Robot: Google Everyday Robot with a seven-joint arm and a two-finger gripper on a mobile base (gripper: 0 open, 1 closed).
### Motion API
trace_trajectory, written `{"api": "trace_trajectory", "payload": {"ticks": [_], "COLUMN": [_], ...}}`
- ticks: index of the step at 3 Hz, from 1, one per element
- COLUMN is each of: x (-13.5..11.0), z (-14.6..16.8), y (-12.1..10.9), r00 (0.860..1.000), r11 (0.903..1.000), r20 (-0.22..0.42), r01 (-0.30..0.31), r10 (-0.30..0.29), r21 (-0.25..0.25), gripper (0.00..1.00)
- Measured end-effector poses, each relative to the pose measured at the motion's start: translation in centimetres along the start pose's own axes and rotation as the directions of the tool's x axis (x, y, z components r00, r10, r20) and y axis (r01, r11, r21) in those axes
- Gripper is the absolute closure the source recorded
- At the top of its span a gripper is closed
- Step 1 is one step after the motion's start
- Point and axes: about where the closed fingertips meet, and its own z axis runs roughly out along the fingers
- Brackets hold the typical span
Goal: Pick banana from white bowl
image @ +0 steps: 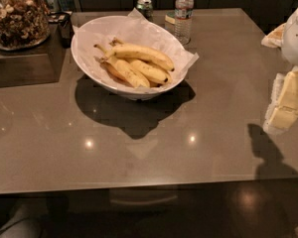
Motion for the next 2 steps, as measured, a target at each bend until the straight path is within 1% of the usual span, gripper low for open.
{"api": "trace_trajectory", "payload": {"ticks": [1, 2], "x": [0.0, -2.4], "z": [0.0, -0.4], "y": [0.0, -1.0], "r00": [1.000, 0.995], "r11": [1.0000, 0.9997], "r20": [0.000, 0.097], "r01": [0.000, 0.025], "r10": [0.000, -0.025], "r21": [0.000, 0.007], "gripper": [0.00, 0.00]}}
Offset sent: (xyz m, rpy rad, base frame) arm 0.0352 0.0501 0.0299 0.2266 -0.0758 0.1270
